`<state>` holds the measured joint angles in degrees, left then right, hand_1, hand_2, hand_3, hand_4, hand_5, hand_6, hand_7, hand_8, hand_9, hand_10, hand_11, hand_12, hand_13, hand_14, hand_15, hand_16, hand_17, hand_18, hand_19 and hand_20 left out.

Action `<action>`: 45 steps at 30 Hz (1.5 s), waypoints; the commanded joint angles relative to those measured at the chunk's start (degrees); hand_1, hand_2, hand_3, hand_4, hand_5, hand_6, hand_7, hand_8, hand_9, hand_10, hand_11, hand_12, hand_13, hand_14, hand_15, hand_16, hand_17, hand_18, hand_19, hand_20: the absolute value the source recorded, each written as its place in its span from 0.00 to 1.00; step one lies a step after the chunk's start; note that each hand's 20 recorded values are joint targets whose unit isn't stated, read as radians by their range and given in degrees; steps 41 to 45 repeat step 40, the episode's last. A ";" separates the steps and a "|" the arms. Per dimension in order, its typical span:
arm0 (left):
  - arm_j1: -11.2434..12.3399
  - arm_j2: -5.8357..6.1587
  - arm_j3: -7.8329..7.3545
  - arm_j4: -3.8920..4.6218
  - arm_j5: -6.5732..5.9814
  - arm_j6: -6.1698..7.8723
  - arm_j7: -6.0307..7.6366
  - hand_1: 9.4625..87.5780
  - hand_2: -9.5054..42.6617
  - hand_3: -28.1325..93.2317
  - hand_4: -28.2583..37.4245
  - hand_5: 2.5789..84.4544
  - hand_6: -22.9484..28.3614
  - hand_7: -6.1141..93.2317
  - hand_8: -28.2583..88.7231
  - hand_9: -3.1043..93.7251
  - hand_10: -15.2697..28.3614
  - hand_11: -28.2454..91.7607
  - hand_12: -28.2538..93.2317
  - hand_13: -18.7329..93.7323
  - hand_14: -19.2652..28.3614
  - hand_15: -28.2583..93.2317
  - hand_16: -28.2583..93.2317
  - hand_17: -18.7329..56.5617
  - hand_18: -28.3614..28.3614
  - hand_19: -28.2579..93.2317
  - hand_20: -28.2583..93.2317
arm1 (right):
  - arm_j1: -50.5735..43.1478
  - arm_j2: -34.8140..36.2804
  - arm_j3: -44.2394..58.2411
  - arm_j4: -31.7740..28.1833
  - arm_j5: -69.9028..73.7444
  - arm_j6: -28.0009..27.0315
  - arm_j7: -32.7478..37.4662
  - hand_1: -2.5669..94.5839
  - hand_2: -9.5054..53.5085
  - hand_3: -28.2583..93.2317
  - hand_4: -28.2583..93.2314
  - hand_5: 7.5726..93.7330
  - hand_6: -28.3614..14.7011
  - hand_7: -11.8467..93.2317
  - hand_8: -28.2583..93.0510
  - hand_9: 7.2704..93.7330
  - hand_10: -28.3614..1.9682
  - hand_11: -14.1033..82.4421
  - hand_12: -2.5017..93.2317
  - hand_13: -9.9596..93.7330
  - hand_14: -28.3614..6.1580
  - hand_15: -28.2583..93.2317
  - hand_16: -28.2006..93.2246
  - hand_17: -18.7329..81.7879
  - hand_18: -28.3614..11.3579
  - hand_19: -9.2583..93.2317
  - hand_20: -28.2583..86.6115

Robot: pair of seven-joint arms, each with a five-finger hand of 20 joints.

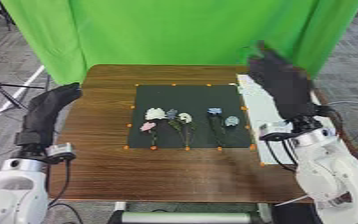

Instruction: Arrange flowers

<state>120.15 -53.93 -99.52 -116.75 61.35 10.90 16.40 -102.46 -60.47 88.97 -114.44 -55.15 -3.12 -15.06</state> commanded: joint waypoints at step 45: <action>0.93 -3.15 -0.83 -2.24 2.87 -8.50 -3.12 0.17 0.42 0.72 0.00 0.64 0.48 0.22 0.18 0.57 0.72 0.42 0.32 0.51 0.80 0.40 0.19 0.31 0.68 0.34 0.32 | -7.14 -11.09 6.40 -0.75 0.56 -4.96 0.19 0.09 0.20 0.83 0.12 0.45 0.63 0.17 0.19 0.41 0.45 0.20 0.18 0.41 0.37 0.32 0.36 0.34 0.29 0.11 0.48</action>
